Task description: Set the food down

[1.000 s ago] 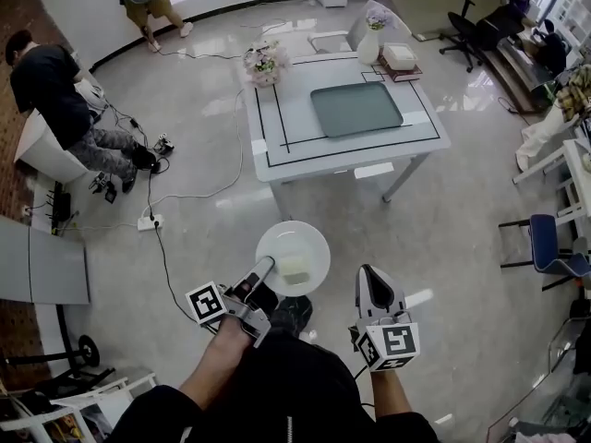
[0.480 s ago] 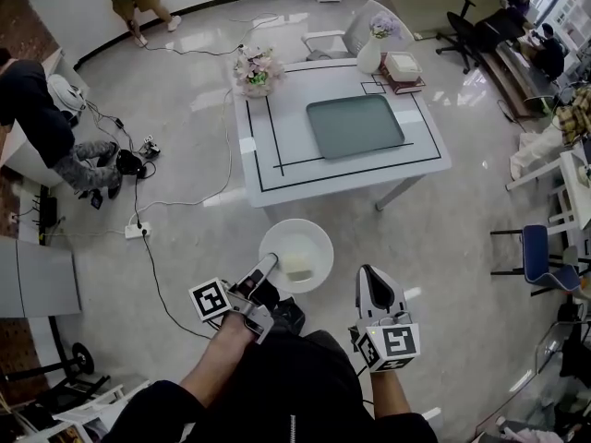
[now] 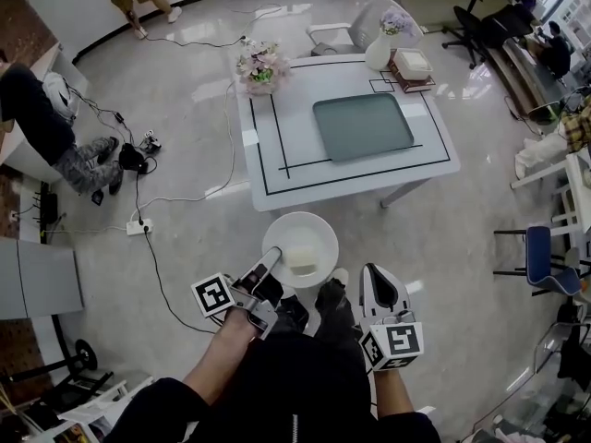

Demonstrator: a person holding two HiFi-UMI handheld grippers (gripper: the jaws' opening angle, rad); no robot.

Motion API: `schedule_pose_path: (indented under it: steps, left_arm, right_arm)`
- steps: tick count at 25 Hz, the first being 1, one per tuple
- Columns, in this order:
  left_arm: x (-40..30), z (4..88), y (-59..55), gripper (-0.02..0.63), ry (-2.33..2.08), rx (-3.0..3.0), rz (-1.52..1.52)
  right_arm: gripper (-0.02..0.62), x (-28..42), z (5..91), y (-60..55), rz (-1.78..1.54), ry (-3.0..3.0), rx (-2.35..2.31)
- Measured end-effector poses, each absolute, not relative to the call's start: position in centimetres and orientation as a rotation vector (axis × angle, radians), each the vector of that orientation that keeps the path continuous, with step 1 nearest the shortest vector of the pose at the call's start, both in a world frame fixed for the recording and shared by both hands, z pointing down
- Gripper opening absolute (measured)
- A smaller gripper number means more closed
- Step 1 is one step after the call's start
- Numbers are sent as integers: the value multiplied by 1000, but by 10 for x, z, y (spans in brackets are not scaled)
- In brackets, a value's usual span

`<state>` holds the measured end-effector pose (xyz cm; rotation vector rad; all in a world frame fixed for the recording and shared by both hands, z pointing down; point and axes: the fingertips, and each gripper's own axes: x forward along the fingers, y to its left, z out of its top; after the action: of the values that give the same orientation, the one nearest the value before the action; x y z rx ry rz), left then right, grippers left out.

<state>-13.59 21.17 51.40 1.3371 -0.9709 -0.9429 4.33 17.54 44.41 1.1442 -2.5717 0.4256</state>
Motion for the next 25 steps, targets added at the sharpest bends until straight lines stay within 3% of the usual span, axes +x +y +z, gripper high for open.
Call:
schedule_pose_path:
  steps: [25]
  left_arm:
    - [-154, 524, 120, 20, -1089, 1273, -1005]
  right_arm:
    - [12, 20, 454, 50, 442, -2636, 981]
